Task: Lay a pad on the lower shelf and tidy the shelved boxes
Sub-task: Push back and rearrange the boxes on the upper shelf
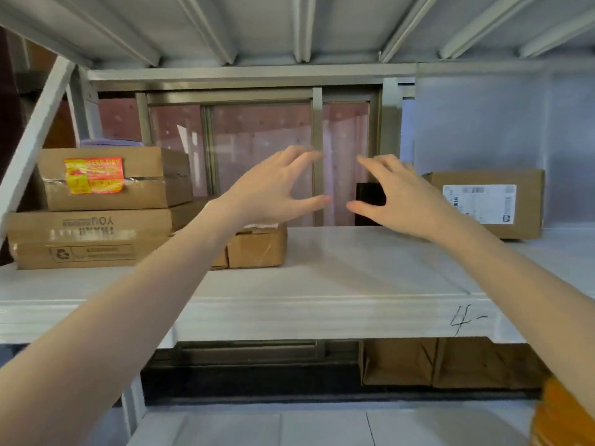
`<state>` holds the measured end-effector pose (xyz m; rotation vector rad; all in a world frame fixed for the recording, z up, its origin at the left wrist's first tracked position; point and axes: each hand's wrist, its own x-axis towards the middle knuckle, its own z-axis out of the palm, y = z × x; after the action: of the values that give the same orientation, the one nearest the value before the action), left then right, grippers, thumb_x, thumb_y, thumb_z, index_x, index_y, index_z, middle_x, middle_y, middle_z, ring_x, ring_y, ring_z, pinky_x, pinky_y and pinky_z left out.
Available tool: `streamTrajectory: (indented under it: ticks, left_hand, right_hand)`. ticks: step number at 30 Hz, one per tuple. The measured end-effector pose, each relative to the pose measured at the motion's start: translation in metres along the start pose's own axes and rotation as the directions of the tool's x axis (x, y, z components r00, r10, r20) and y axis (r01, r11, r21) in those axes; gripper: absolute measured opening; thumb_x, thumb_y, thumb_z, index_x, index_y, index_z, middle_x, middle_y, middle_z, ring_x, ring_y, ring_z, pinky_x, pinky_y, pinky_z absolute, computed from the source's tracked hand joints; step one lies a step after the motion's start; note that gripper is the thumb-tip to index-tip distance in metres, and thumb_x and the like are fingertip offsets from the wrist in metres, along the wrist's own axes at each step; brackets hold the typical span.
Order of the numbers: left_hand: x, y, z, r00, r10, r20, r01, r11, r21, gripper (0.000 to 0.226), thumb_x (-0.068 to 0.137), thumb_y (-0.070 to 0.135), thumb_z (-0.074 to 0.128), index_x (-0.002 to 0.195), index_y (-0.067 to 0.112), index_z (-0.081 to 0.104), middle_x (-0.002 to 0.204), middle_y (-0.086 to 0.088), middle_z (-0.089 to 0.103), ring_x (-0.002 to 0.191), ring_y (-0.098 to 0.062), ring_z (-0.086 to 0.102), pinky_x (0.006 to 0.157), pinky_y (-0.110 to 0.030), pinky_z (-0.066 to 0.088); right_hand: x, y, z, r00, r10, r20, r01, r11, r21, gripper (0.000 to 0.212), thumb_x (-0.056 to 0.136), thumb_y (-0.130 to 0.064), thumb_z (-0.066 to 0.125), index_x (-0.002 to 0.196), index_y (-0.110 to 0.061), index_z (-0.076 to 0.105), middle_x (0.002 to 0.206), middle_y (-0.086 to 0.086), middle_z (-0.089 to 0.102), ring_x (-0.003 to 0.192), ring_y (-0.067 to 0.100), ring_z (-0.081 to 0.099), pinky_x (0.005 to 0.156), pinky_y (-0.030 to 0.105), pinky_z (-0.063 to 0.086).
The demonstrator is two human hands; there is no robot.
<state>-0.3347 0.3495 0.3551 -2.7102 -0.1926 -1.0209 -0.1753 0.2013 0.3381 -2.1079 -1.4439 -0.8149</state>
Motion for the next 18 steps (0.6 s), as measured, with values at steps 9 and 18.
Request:
streamTrajectory:
  ticks: [9, 18]
  left_hand:
    - [0.115, 0.098, 0.077, 0.997, 0.08, -0.016, -0.081, 0.997, -0.009, 0.077, 0.085, 0.061, 0.045, 0.145, 0.019, 0.022, 0.153, -0.002, 0.026, 0.136, -0.022, 0.032, 0.108, -0.037, 0.031]
    - [0.195, 0.142, 0.146, 0.996, -0.011, 0.087, 0.008, 0.999, 0.034, 0.086, 0.083, 0.059, 0.051, 0.148, 0.019, 0.01, 0.157, -0.001, 0.014, 0.141, -0.021, 0.02, 0.11, -0.037, 0.025]
  right_hand:
    - [-0.014, 0.163, -0.033, 0.992, 0.119, 0.037, -0.114, 0.987, -0.114, 0.082, 0.081, -0.054, 0.059, 0.147, -0.027, 0.017, 0.157, 0.003, 0.016, 0.14, 0.031, 0.021, 0.109, 0.048, 0.031]
    - [-0.006, 0.282, -0.031, 0.977, 0.19, 0.092, -0.175, 0.972, -0.157, 0.085, 0.079, -0.053, 0.061, 0.147, -0.027, 0.017, 0.157, 0.001, 0.011, 0.142, 0.028, 0.014, 0.104, 0.048, 0.036]
